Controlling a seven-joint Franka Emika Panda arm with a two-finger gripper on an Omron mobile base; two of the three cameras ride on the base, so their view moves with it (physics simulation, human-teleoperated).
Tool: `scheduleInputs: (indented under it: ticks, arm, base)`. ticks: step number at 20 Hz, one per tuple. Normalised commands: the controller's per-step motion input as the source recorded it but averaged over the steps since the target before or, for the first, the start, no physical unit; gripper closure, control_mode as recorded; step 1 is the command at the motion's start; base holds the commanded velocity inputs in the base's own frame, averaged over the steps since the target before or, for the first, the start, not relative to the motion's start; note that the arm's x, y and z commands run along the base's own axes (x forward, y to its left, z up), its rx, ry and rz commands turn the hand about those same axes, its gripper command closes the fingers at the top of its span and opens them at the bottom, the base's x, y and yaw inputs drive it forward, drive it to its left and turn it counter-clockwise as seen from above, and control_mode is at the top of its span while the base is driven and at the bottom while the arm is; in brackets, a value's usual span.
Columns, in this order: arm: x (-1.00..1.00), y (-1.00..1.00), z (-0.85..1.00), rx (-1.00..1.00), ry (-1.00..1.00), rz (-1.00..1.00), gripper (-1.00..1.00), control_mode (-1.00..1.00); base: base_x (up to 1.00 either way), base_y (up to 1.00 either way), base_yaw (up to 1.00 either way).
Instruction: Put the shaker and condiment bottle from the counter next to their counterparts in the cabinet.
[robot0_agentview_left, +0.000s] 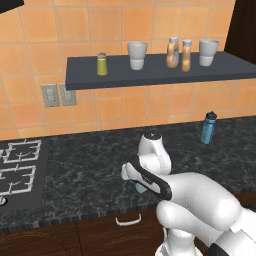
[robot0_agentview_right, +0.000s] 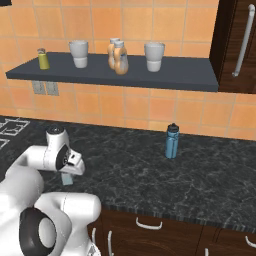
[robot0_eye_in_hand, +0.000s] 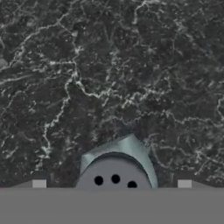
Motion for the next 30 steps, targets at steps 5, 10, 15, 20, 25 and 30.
scheduleInputs:
  ticks: [5, 10, 15, 20, 25, 30]
  arm:
    - [0.08, 0.27, -0.55, 0.0, 0.19, -0.07, 1.0, -1.0]
    - [0.22, -0.26, -0.16, 0.07, 0.08, 0.0, 1.0, -1.0]
    - [0.04, -0.12, 0.16, 0.14, 0.04, -0.01, 1.0, -1.0]
    - [-0.12, 0.0, 0.88, 0.05, 0.0, -0.07, 1.0, -1.0]
    - [-0.07, 0.0, 0.25, 0.0, 0.01, -0.02, 1.0, -1.0]
    - [-0.05, 0.0, 0.4, 0.0, -0.04, 0.0, 1.0, -1.0]
  base:
    - [0.0, 0.0, 0.0]
    - [0.0, 0.0, 0.0]
    - [0.0, 0.0, 0.0]
    - [0.0, 0.0, 0.0]
    - [0.0, 0.0, 0.0]
    - [0.0, 0.0, 0.0]
